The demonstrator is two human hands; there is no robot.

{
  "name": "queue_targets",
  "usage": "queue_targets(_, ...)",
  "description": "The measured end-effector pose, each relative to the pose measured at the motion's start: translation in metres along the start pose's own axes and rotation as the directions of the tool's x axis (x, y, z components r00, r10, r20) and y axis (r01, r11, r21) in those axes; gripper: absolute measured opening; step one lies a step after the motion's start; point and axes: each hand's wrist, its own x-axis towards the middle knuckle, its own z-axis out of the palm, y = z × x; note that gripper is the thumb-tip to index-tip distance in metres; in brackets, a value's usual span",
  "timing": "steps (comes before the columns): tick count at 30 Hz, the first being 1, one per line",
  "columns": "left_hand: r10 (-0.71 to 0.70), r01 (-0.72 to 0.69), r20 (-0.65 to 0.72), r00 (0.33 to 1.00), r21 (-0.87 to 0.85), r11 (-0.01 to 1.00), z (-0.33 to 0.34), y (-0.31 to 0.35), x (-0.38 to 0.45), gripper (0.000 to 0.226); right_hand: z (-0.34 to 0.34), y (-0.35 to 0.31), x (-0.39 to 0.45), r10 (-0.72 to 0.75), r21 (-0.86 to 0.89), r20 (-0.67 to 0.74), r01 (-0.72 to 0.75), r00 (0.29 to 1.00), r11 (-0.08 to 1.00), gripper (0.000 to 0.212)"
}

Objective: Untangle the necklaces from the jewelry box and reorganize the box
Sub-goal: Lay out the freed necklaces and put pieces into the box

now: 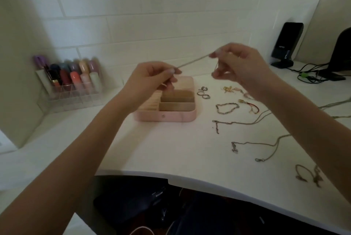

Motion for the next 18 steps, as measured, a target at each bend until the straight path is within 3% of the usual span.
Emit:
queue_targets(5, 0.044, -0.046, 0.047, 0.998, 0.048, 0.998, -0.010, 0.019, 0.026, 0.013, -0.001, -0.022, 0.023, -0.015, 0.063, -0.008, 0.016, 1.000, 0.998, 0.015)
queue_targets(12, -0.011, 0.010, -0.007, 1.000, -0.093, 0.996, -0.009, 0.005, 0.023, 0.011, 0.018, -0.016, 0.035, -0.024, 0.131, 0.025, 0.021, 0.999, 0.991, 0.017)
queue_targets(18, -0.063, 0.065, 0.039, 0.997, -0.046, 0.997, -0.017, -0.009, 0.011, 0.009, 0.028, -0.008, 0.031, -0.020, -0.004, 0.119, 0.021, 0.993, 1.000, 0.015)
